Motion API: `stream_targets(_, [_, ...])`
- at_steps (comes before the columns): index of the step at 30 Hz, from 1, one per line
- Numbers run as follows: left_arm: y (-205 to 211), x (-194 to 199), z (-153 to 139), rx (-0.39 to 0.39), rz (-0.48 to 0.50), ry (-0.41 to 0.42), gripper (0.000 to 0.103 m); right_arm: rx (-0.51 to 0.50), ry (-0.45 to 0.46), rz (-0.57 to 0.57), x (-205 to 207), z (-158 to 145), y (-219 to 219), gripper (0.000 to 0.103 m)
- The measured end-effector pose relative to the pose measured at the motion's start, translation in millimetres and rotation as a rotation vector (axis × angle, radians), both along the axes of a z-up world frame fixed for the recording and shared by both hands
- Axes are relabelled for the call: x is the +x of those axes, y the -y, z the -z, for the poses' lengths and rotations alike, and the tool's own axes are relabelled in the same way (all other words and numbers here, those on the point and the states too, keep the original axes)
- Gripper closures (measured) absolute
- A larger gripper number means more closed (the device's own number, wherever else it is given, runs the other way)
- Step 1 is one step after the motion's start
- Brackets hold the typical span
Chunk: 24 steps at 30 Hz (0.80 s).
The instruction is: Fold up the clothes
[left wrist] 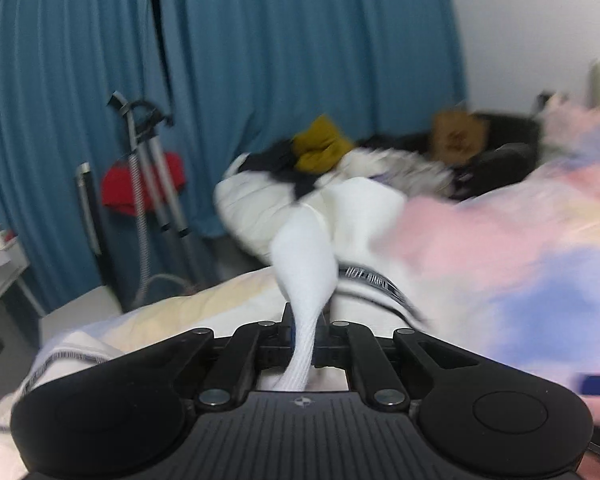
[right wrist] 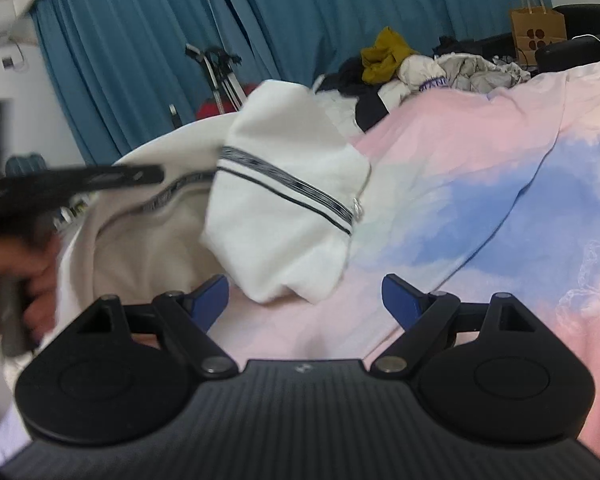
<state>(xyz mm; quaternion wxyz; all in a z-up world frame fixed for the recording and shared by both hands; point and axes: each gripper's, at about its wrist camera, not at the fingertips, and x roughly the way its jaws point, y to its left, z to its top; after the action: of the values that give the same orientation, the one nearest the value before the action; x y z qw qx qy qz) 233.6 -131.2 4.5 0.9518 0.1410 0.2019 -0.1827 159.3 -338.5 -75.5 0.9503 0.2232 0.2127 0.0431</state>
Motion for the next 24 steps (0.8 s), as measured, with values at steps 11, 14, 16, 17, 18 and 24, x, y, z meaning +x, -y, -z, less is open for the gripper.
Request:
stream_targets(11, [-40, -178, 58, -0.090, 0.061, -0.184, 0.097, 0.287, 0.119, 0.105, -73, -34, 54, 0.016])
stream_targets(14, [-52, -188, 82, -0.085, 0.024, -0.248, 0.097, 0.356, 0.070, 0.145, -75, -27, 65, 0.016])
stream_targets(16, [-59, -187, 85, -0.106, 0.001, -0.279, 0.097, 0.394, 0.047, 0.150, -71, -21, 68, 0.016])
stream_targets(17, [-64, -184, 85, -0.126, -0.011, -0.294, 0.097, 0.403, 0.035, 0.153, -67, -19, 69, 0.016])
stream_targets(18, [-67, -185, 88, -0.140, -0.017, -0.310, 0.097, 0.391, 0.019, 0.158, -60, -19, 69, 0.016])
stream_targets(24, [-71, -176, 101, -0.156, -0.015, -0.350, 0.096, 0.301, -0.079, 0.175, 18, -17, 81, 0.026])
